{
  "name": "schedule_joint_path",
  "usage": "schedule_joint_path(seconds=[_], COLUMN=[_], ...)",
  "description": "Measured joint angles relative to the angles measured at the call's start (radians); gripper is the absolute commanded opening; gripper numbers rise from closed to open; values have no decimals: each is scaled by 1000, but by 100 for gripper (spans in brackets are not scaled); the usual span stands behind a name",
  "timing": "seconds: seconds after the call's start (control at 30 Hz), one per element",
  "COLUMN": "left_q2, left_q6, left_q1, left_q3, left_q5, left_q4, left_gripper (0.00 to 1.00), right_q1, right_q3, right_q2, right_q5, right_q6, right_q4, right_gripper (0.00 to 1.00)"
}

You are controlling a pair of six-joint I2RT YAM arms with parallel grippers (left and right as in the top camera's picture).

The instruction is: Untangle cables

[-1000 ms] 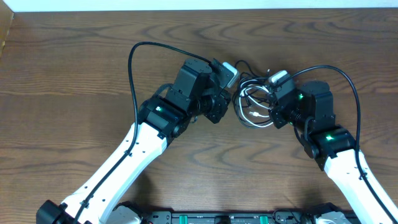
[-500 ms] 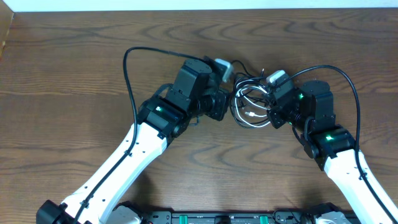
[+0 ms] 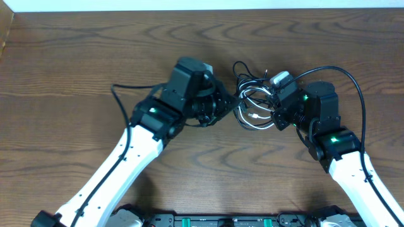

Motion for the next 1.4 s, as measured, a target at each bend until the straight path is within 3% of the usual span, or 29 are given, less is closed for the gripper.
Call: schedule_joint_path(seconds=[0.17, 1.4], left_q2=[-40, -48], left_q6=[-67, -66], left_q1=[40, 45], left_q3=[0, 0], left_q5=[55, 80], left_q4=[0, -4], left_gripper=[8, 8], right_q1=[0, 0], right_q3=[0, 0], right_q2=[0, 0], right_q5=[0, 0], right_q6=[0, 0], right_q4=[0, -1], right_gripper=[1, 1])
